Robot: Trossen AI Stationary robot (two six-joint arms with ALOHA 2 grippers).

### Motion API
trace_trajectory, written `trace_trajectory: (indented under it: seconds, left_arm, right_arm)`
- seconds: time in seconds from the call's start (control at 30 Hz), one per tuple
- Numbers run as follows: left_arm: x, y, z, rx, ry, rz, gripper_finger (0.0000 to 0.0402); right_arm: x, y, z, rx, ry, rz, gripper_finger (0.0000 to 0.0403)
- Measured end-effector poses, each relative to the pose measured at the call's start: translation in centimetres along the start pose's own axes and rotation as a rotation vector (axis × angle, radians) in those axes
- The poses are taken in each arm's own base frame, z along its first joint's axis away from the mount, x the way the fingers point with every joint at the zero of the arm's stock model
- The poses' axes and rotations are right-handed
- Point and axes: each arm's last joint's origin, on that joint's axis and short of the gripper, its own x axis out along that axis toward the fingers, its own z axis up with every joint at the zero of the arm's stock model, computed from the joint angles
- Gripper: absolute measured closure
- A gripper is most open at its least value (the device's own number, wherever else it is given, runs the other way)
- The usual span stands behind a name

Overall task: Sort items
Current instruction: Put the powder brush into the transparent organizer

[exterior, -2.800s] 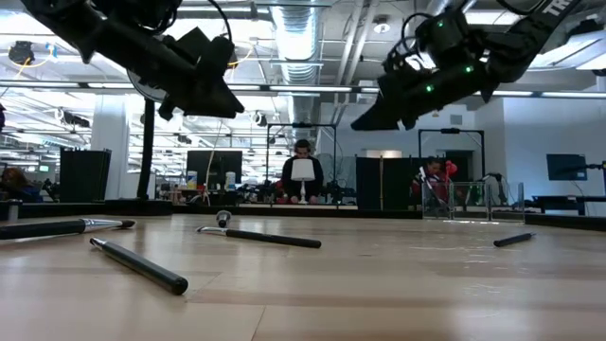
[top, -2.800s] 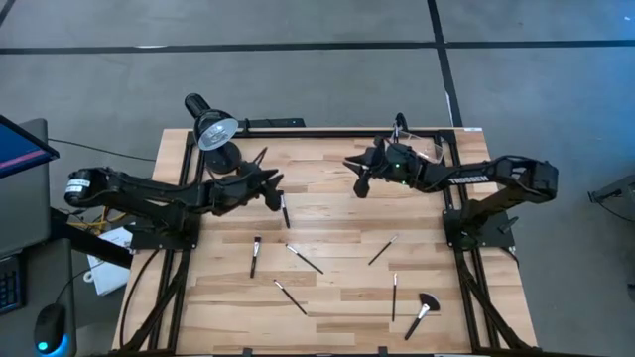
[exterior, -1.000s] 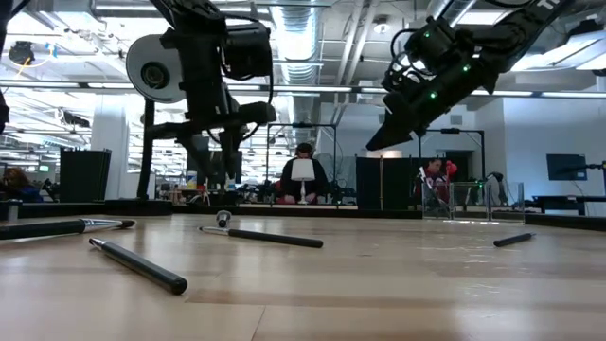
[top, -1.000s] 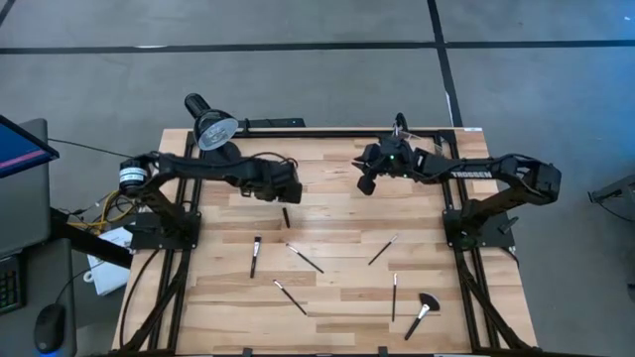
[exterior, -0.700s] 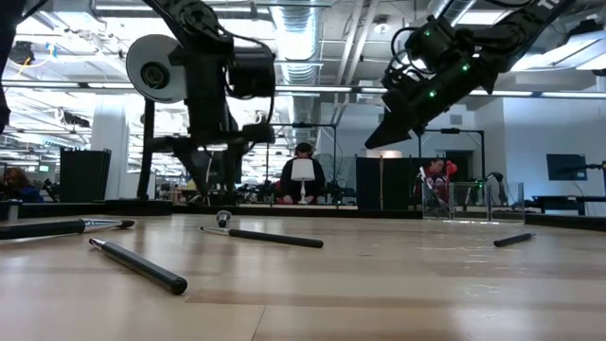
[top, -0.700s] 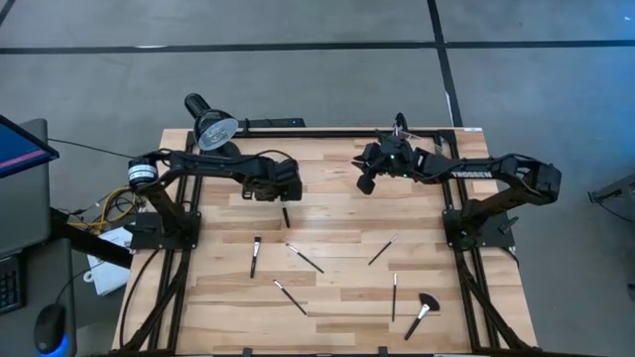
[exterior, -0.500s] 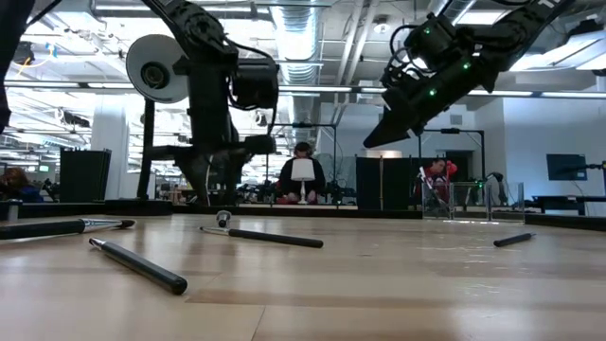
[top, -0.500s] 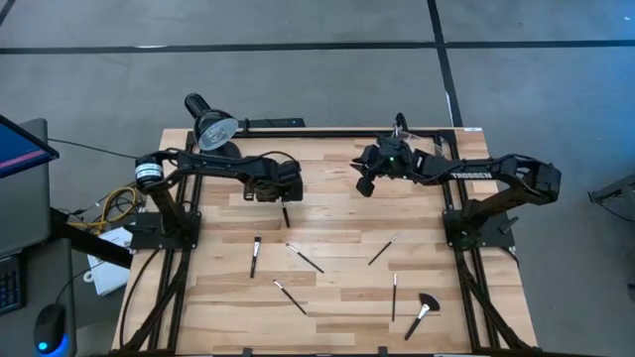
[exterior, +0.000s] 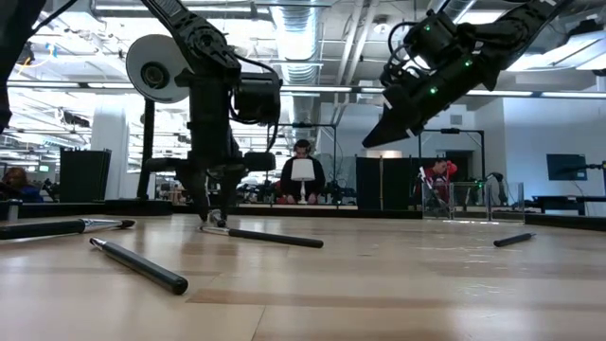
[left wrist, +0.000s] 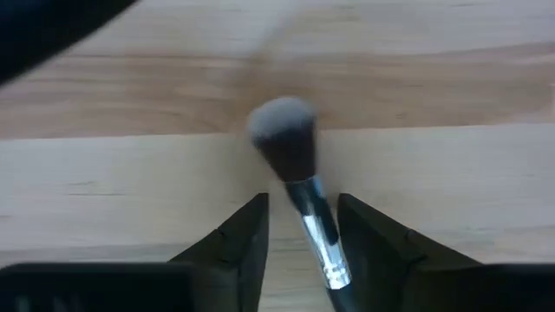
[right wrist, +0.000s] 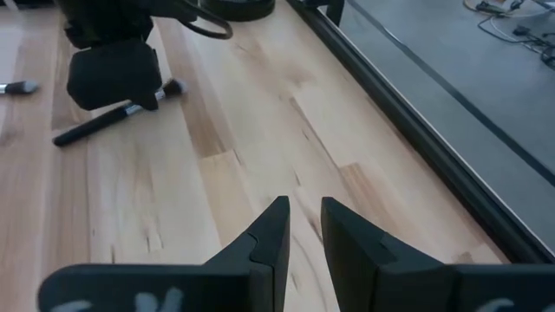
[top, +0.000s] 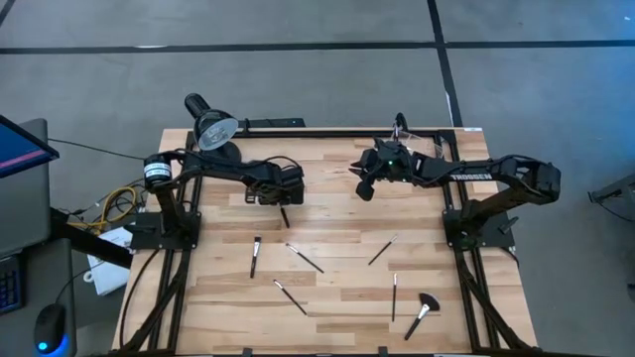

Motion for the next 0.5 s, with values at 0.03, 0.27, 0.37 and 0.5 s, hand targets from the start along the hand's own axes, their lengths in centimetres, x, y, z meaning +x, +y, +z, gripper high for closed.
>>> trace_trajectory:
  seconds: [0.03,0.27,0.37,0.5]
  left_arm:
    - [-0.02,0.00,0.00,0.011,-0.001,-0.001,0.0280]
    - [0.00,0.11,0.00,0.068,0.001,0.010,0.0341]
    - [-0.03,0.11,0.01,0.102,0.000,0.009,0.0360]
    - [-0.02,0.17,0.20,0.185,-0.001,0.009,0.0358]
  right_arm:
    - [0.00,0.00,-0.02,0.000,0.002,0.000,0.0341]
    - [0.00,0.05,-0.08,0.007,0.008,0.002,0.0341]
    - [0.00,0.05,-0.08,0.007,0.008,0.002,0.0341]
    - [0.00,0.12,0.08,0.009,-0.012,0.047,0.0341]
